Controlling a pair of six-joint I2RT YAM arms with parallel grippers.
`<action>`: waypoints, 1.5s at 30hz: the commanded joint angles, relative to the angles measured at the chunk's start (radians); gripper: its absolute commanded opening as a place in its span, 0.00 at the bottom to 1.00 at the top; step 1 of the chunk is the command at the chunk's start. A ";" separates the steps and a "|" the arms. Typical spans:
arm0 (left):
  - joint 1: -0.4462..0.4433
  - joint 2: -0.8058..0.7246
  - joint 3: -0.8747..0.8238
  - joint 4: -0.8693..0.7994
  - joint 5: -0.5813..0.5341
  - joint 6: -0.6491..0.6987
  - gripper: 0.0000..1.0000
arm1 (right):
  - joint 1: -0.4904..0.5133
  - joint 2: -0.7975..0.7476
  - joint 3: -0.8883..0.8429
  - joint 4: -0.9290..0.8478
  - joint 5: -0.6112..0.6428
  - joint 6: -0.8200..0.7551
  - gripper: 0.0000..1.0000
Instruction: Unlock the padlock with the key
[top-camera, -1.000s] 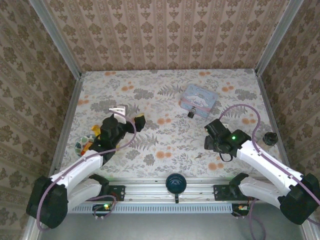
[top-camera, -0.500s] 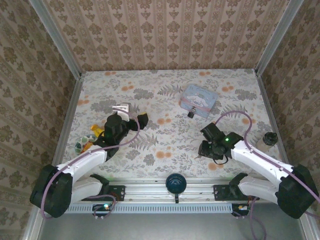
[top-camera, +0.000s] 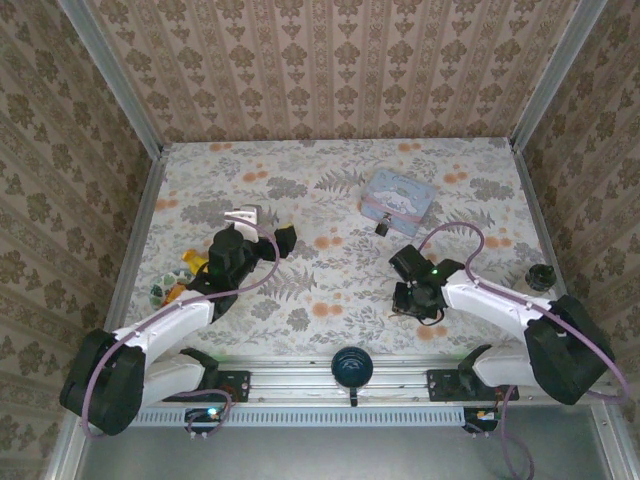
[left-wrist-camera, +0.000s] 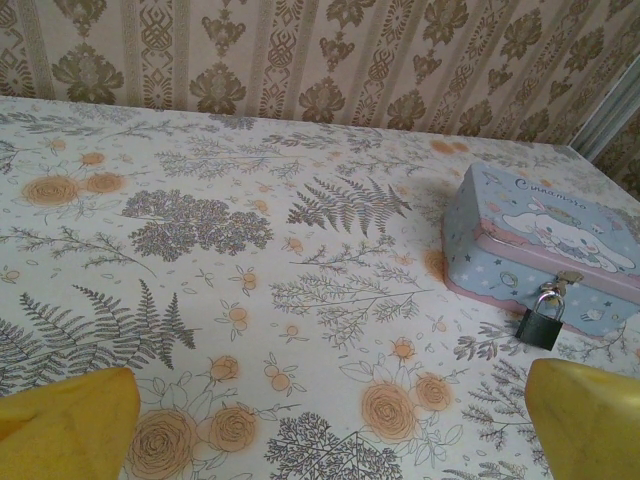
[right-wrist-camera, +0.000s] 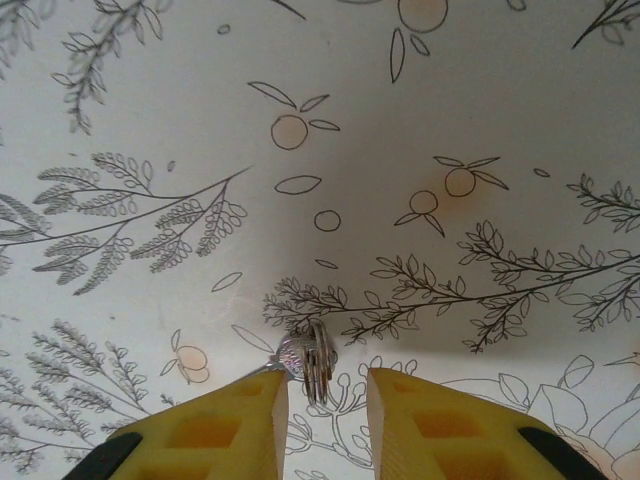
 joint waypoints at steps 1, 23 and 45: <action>-0.008 -0.010 -0.010 0.016 -0.021 0.001 1.00 | 0.009 0.031 -0.001 0.015 0.011 0.003 0.28; 0.029 -0.009 0.022 -0.072 0.054 -0.039 1.00 | 0.054 0.103 0.177 0.082 -0.024 -0.042 0.00; -0.078 -0.072 0.121 -0.283 0.381 -0.090 0.90 | 0.062 0.016 0.255 0.328 -0.005 0.068 0.00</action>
